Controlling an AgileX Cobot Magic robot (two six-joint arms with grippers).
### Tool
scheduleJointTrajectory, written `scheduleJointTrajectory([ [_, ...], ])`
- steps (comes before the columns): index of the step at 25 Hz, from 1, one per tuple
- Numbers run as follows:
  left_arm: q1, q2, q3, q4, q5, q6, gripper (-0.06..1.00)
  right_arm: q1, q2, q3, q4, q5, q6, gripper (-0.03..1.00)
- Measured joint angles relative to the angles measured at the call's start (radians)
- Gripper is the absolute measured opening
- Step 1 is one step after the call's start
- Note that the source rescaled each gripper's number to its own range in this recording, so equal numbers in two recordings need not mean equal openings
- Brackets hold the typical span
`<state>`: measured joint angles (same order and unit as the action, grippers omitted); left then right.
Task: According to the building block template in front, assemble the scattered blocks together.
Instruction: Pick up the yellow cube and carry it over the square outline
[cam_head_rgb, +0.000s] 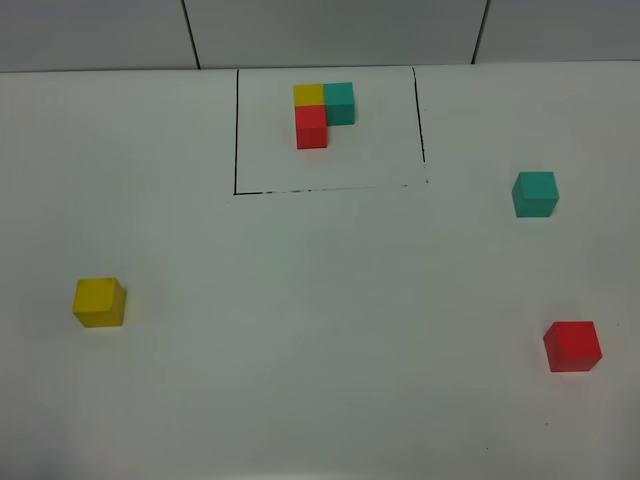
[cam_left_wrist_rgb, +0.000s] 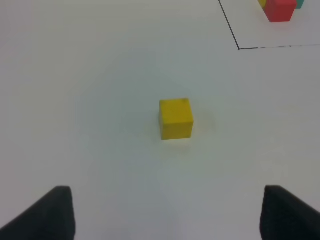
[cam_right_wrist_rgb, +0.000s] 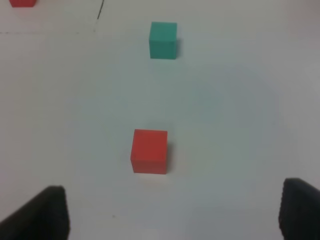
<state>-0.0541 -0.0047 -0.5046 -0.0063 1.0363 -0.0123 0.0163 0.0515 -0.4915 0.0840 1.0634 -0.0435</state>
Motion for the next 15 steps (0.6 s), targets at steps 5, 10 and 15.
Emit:
scheduleJointTrajectory([
  [5,0.0,0.0,0.0,0.0,0.0,0.0,0.74,0.0,0.0,0.0,0.0,0.0,-0.002,0.72],
  [10,0.0,0.0,0.0,0.0,0.0,-0.001,0.74,0.0,0.0,0.0,0.0,0.0,-0.002,0.72],
  [15,0.0,0.0,0.0,0.0,0.0,0.0,0.74,0.0,0.0,0.0,0.0,0.0,-0.002,0.72],
])
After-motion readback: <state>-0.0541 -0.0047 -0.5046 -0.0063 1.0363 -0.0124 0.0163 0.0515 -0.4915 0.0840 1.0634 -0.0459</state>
